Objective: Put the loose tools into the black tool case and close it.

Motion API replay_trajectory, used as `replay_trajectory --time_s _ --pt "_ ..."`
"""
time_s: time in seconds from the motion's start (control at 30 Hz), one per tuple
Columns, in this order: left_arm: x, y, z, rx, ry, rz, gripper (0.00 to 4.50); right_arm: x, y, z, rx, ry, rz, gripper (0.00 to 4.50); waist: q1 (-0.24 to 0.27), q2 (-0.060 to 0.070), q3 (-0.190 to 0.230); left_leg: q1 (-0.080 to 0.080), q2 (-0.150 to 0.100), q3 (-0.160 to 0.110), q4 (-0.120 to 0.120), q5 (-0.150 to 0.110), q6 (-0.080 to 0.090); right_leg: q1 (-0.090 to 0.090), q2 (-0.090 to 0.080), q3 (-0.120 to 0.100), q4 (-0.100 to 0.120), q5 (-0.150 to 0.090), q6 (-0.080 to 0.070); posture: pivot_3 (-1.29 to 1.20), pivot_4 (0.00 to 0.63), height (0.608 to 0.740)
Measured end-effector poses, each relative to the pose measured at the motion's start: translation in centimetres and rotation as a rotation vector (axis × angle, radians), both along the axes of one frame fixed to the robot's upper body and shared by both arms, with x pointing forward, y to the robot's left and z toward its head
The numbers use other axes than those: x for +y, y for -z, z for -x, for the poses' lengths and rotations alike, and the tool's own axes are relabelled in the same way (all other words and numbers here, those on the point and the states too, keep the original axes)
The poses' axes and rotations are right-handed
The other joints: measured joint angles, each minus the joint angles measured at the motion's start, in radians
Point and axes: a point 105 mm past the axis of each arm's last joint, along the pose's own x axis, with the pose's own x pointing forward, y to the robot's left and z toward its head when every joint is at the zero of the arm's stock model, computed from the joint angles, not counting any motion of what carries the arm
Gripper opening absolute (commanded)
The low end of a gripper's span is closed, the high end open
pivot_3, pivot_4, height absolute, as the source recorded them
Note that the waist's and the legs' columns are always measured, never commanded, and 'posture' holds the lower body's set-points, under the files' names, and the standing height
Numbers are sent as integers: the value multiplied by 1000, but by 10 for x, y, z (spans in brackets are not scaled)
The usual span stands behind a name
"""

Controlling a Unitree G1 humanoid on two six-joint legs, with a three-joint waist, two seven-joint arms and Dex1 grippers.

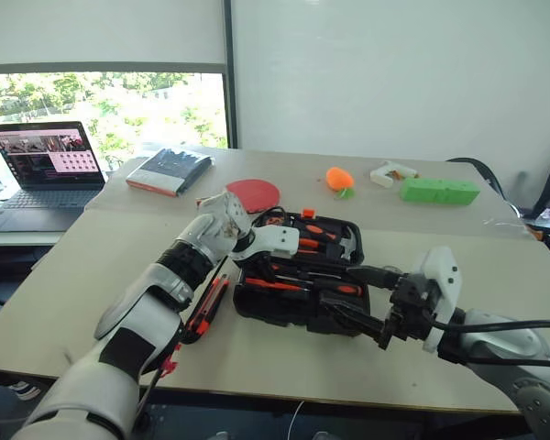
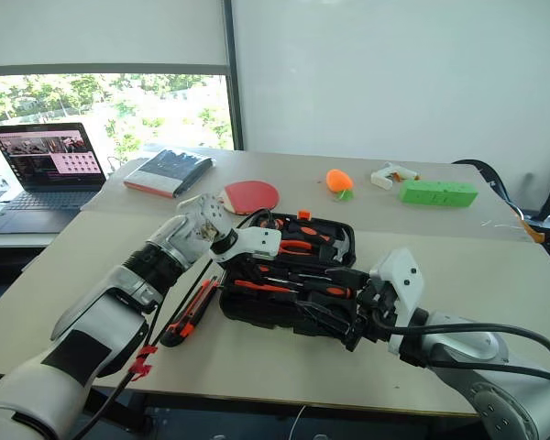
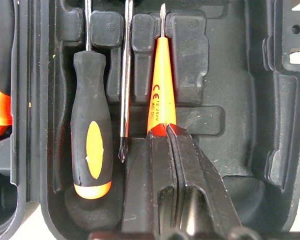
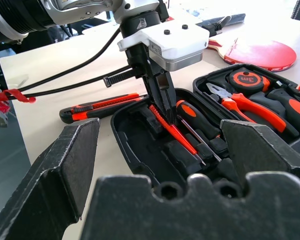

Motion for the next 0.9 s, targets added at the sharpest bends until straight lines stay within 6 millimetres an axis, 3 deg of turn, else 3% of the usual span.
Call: replay_trajectory --time_s 0.17,0.43,0.53,0.73,0.9 --pt "5 15 5 24 3 -20 58 0 0 -1 -1 1 -5 4500 -3 2 -1 0 0 0 0 0 0 0 0 0 0 0 0 0 150 736" --pt "7 16 5 25 -1 -29 58 0 1 -2 5 4 -5 4500 -16 1 -1 1 1 0 0 0 1 0 2 0 0 0 -1 0 150 736" --pt "7 14 5 40 -19 -21 58 0 2 -2 6 3 -3 4500 -15 1 -1 0 1 0 0 0 1 -1 2 0 0 0 -1 0 150 736" --pt "14 -9 2 68 -59 15 58 0 2 -2 6 4 -1 4500 -11 1 -1 -2 1 0 0 -1 1 -2 1 0 -1 -1 0 0 150 736" --pt "18 -7 -4 55 -92 25 58 0 4 -3 13 2 2 4500 -9 1 0 -2 0 0 0 -1 2 -1 1 0 -1 -1 0 0 150 736"
